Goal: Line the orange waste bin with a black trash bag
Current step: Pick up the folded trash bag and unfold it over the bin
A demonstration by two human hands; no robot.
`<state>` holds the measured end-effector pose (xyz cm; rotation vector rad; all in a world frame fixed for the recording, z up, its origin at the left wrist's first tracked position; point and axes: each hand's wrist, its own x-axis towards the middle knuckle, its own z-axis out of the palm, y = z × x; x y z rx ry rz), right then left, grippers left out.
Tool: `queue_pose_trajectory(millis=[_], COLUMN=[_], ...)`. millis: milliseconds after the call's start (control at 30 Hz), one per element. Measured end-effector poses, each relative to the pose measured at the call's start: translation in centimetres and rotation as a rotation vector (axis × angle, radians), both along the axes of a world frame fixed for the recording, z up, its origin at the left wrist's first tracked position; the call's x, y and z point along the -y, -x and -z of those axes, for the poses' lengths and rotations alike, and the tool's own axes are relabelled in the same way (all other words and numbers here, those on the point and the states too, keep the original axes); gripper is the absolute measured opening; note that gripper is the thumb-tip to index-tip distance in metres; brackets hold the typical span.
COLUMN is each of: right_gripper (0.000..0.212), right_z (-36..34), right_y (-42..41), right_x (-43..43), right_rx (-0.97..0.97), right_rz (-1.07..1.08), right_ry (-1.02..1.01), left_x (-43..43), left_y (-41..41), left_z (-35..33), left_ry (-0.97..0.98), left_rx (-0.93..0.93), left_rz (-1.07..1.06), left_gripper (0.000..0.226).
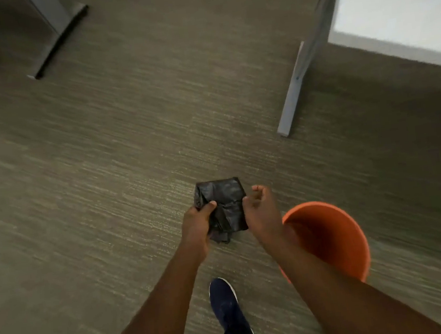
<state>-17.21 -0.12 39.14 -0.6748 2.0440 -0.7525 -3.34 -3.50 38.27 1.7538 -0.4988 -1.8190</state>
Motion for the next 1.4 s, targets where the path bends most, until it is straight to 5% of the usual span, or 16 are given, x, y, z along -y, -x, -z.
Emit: queue_pose_trajectory(millis=[100,233,367,500,700,933,1000,1233,1400], right_gripper=[0.041,0.056,0.046,0.034,0.021,0.034,0.023,0.021,0.025], right_z=[-4.7,-9.6,-11.9,-12.8,-14.0,-15.0,-14.9,-14.8,-15.1], right_y=[0.8,1.5,2.9,6.0,10.6,16.0,17.1,20.4,22.0], right_x=[-1.1,-2.4,-4.0,-6.5,-11.2,-16.5,-17.5,-19.6,-20.2], right_rx=[-0.182,-0.069,0.014,0.007,0.335,0.325,0.354,0.186,-0.111], right_rz=[-0.201,-0.274,-0.283,-0.180,0.139,0.172,0.186,0.056,0.082], right_ry=[0.122,0.191,0.267,0.274,0.331,0.315,0.324,0.322,0.274], left_x=[0.0,-0.4,-1.6,-3.9,-8.0,-11.8,-12.0,-10.1,-9.3], left_y=[1.2,2.9,5.0,7.2,9.8,10.7,10.6,11.3,12.2], left_z=[-4.7,-10.1,-13.6,-15.1,-15.8,-17.2,-17.2,-17.4,-18.6], left_ry=[0.060,0.092,0.137,0.144,0.170,0.339,0.402,0.488,0.465], left_rx=[0.017,-0.104,-0.170,-0.175,-0.140,0.272,0.367,0.536,0.390], left_rz=[0.058,0.117,0.166,0.173,0.068,0.222,0.291,0.438,0.486], left_gripper=[0.020,0.037,0.033,0.022,0.013,0.011,0.015,0.018,0.016])
